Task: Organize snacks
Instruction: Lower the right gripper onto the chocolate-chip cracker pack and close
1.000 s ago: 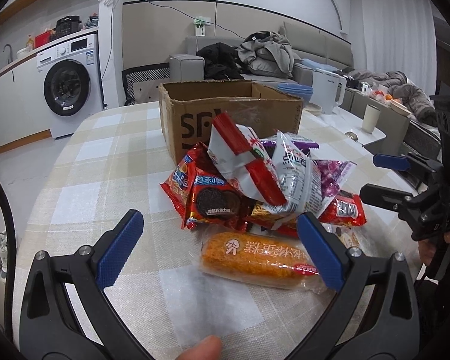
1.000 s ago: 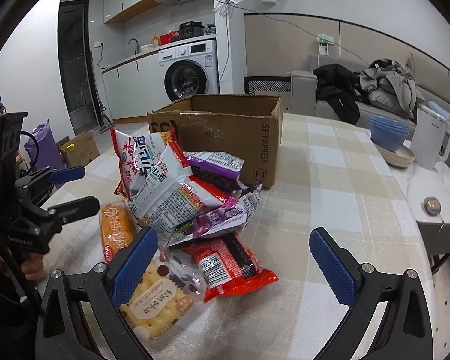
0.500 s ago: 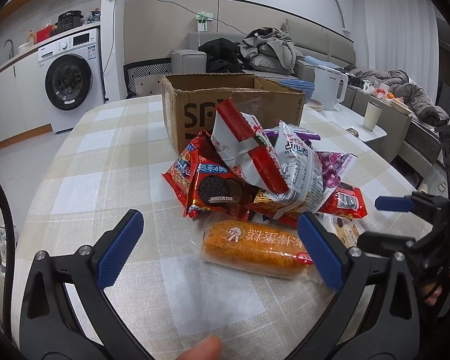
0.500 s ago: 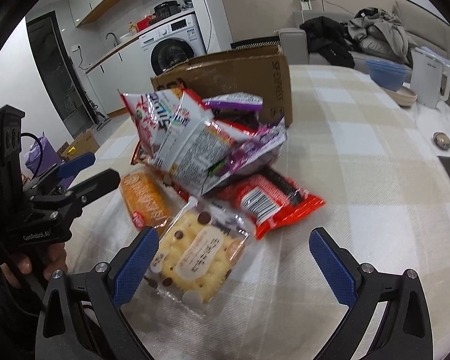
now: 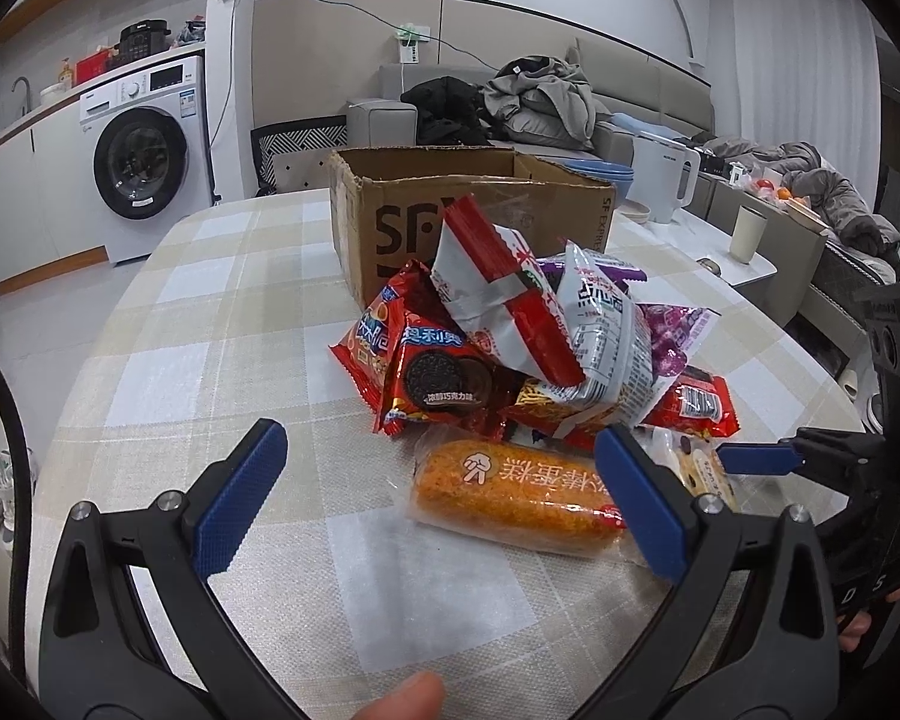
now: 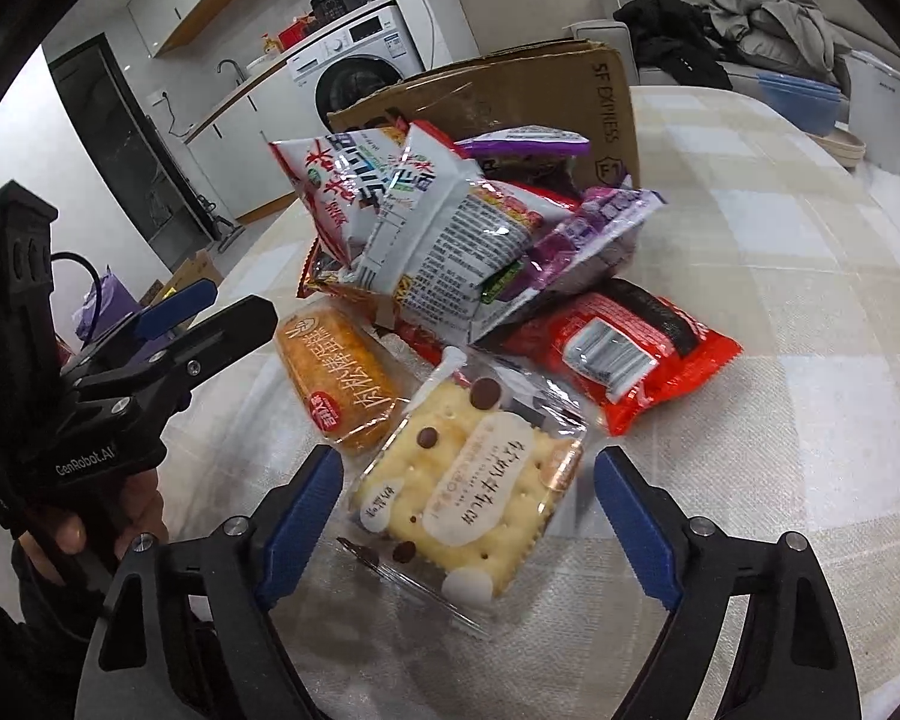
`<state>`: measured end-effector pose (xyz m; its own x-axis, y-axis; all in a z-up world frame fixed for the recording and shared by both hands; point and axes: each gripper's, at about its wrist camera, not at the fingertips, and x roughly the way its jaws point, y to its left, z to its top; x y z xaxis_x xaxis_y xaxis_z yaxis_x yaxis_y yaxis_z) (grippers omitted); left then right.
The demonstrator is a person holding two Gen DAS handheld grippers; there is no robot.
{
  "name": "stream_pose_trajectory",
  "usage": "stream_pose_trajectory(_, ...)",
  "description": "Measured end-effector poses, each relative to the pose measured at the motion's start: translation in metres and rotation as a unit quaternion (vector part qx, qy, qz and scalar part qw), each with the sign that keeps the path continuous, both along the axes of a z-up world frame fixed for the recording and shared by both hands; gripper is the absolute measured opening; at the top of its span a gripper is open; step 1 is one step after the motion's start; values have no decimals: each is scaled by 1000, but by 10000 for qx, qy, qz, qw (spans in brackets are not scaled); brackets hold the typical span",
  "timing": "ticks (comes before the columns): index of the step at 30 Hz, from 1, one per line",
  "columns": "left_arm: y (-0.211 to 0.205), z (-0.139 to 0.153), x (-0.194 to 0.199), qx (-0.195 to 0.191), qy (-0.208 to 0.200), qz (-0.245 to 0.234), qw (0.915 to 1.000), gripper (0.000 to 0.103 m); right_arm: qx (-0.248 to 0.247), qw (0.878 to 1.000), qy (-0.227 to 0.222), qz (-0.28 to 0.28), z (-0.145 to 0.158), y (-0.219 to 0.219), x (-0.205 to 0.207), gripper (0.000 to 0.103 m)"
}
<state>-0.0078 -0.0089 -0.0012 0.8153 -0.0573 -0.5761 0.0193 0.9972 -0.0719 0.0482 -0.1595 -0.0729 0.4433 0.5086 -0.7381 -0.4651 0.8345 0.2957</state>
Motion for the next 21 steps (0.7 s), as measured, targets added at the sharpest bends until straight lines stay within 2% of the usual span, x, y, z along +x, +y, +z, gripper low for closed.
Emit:
stream_pose_trajectory(3, 0, -1, 1, 13, -1, 18, 10000, 102, -137, 9999, -87, 4, 0, 9, -3, 84)
stream_pose_trajectory(8, 0, -1, 2, 21, 14, 18, 10000, 102, -85, 9999, -51, 23, 2, 9, -8, 69)
stream_pose_trajectory(12, -1, -2, 3, 42, 31, -2, 10000, 102, 55, 9999, -83, 41, 2, 2, -11, 67)
stream_pose_trajectory(13, -2, -2, 3, 46, 34, -10, 10000, 102, 90, 9999, -127, 36, 4, -4, -14, 62)
stream_pose_trajectory(16, -3, -3, 3, 30, 62, -43, 10000, 102, 191, 9992, -336, 45, 11, -7, -19, 62)
stream_pose_trajectory(21, -2, -8, 9, -253, 324, -193, 9990, 102, 261, 9970, -724, 61, 24, -11, -28, 60)
